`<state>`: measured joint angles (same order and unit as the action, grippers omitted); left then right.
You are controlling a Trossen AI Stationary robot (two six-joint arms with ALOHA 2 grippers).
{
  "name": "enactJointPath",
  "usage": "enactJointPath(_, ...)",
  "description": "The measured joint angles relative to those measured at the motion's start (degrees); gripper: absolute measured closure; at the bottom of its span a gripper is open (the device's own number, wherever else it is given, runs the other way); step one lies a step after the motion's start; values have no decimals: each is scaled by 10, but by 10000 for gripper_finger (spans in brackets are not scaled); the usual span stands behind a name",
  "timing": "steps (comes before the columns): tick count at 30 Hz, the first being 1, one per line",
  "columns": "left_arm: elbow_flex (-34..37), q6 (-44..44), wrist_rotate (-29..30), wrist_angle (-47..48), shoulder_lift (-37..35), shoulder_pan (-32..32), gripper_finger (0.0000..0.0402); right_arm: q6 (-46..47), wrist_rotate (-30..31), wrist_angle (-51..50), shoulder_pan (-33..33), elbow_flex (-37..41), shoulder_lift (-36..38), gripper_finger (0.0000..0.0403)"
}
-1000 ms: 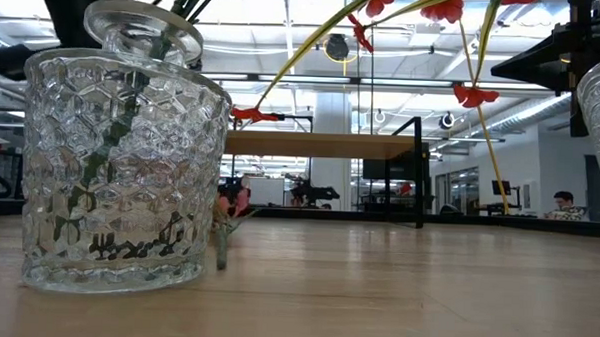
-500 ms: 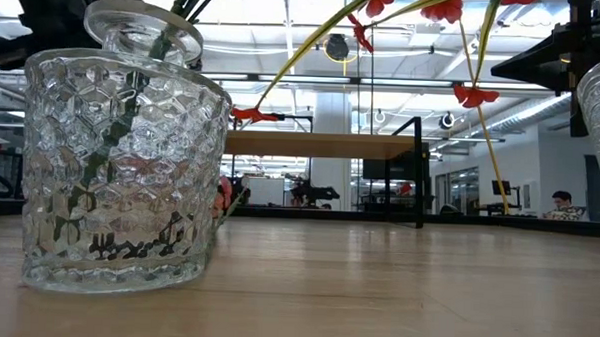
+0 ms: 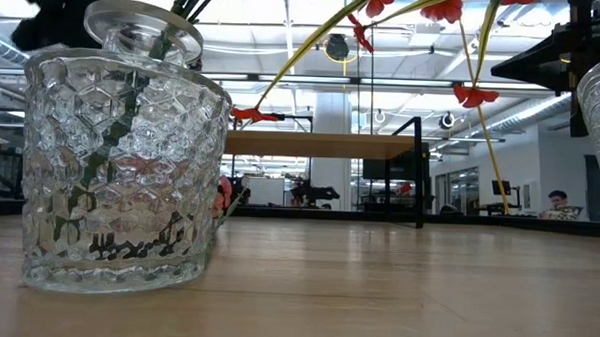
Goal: Pick and place flowers into a vace then onto a shelf
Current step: Put the light pink flower into the left transparent vase
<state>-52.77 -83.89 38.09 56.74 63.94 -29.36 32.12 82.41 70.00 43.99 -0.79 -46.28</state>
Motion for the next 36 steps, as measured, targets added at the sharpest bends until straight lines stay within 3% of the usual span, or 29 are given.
enactJointPath(5,-33,48,98,-42,0,-36,299,0,0,0,0,0,0,398)
enactJointPath(11,-50,105,154,-93,2,-64,299,0,0,0,0,0,0,399)
enactJointPath(17,-50,19,160,-82,15,-56,298,0,0,0,0,0,0,399)
enactJointPath(24,-49,-65,41,-5,74,23,298,0,0,0,0,0,0,399)
enactJointPath(29,-49,-22,-62,6,128,68,297,0,0,0,0,0,0,399)
enactJointPath(36,-49,-7,-126,-2,176,102,297,0,0,-2,0,0,0,399)
